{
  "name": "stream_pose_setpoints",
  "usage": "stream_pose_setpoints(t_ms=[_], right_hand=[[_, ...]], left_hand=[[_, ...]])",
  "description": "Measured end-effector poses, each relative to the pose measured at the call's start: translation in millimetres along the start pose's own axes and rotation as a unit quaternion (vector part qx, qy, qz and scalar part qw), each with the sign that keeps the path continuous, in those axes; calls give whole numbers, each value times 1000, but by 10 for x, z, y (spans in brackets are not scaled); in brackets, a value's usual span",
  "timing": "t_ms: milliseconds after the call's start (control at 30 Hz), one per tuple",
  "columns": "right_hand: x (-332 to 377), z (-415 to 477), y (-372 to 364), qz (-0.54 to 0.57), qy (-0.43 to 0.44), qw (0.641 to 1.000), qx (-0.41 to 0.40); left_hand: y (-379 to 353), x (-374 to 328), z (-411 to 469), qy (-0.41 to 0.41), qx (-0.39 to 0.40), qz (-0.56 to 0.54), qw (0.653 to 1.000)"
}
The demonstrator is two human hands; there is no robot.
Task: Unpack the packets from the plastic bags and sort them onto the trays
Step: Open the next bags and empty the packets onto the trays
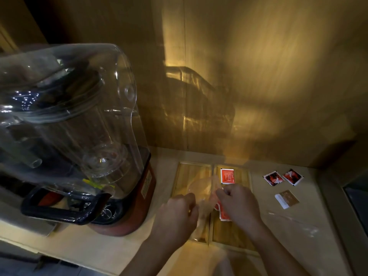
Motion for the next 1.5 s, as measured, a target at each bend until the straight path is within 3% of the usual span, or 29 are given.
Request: stream_pose_setpoints(t_ms=[100, 200, 367, 600, 733, 867, 967, 1133, 1233, 1500], right_hand=[[-31, 37, -23, 59, -10, 998, 18], [-6, -37, 160, 221, 29, 974, 28], [-242, 59, 26, 508, -24, 857, 89], [-559, -65, -319, 517, -28, 819, 247], [-574, -160, -441, 575, -39, 771, 271], [-625, -202, -483, 611, -55, 753, 237], [-658, -225, -462, 626, -68, 751, 200], [-766, -254, -490, 555, -112, 807, 167], [-837, -288, -583, 535, -154, 812, 175], [-954, -318, -942, 545, -279, 780, 129]], left_hand=[[99, 14, 55, -34, -4, -5, 999], [321, -150, 28, -105, -26, 53, 993], [699, -158, 108, -159, -6, 57, 986], [1057, -319, 44, -165, 8, -76, 983], [1085, -366, 60, -157, -25, -138, 978], [1081, -343, 79, -124, -53, -195, 971], [1004, -155, 175, -44, -94, -266, 958], [684, 303, 324, 80, -101, -305, 944], [437, 557, 431, 139, -82, -314, 936], [-126, 942, 761, 163, -46, -368, 914]])
Point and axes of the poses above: each hand's wrist, its own z-axis towards the middle knuckle, its own y-axis out of the back of the hand, x = y × z, the point moved 3 cm from there along z, towards the middle knuckle, and after that the axes turned 7 degrees about x, right-handed, at the moved point
